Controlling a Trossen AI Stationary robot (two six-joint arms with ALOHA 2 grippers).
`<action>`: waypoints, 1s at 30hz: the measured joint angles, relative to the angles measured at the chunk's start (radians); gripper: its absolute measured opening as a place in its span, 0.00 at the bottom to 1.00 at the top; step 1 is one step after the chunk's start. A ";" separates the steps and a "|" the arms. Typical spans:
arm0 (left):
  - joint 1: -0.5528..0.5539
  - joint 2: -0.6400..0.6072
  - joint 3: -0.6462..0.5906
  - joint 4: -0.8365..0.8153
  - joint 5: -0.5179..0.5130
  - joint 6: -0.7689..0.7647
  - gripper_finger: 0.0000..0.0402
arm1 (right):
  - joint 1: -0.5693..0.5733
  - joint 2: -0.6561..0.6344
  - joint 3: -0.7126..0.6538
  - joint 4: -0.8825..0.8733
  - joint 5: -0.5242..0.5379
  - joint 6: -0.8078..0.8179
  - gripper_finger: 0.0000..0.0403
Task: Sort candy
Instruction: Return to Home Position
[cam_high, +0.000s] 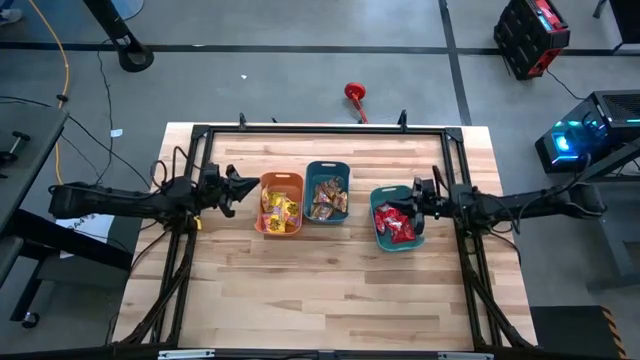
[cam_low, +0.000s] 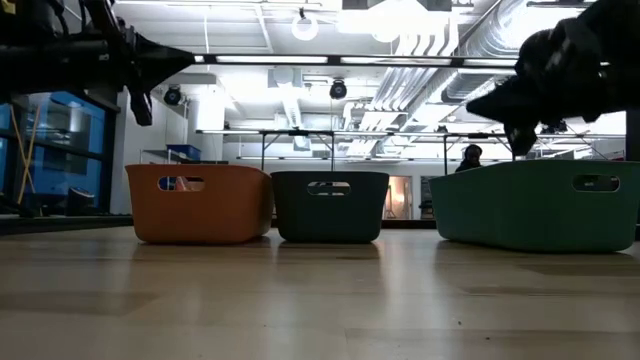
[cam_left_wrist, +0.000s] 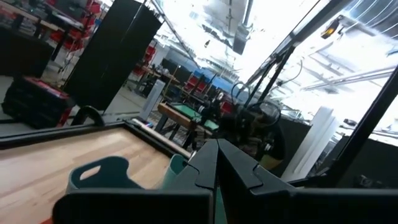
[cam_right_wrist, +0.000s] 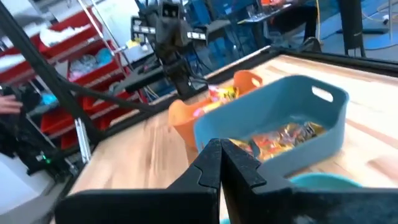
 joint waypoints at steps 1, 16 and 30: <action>0.000 -0.033 0.000 -0.032 0.000 0.000 0.00 | 0.000 0.000 -0.008 0.002 0.000 -0.012 0.00; -0.003 -0.420 -0.003 -0.760 0.045 0.014 0.00 | 0.000 0.002 -0.031 -0.264 0.022 -0.024 0.00; 0.021 -0.580 -0.003 -0.781 0.061 0.001 0.00 | 0.028 -0.440 -0.030 -0.472 0.002 -0.023 0.00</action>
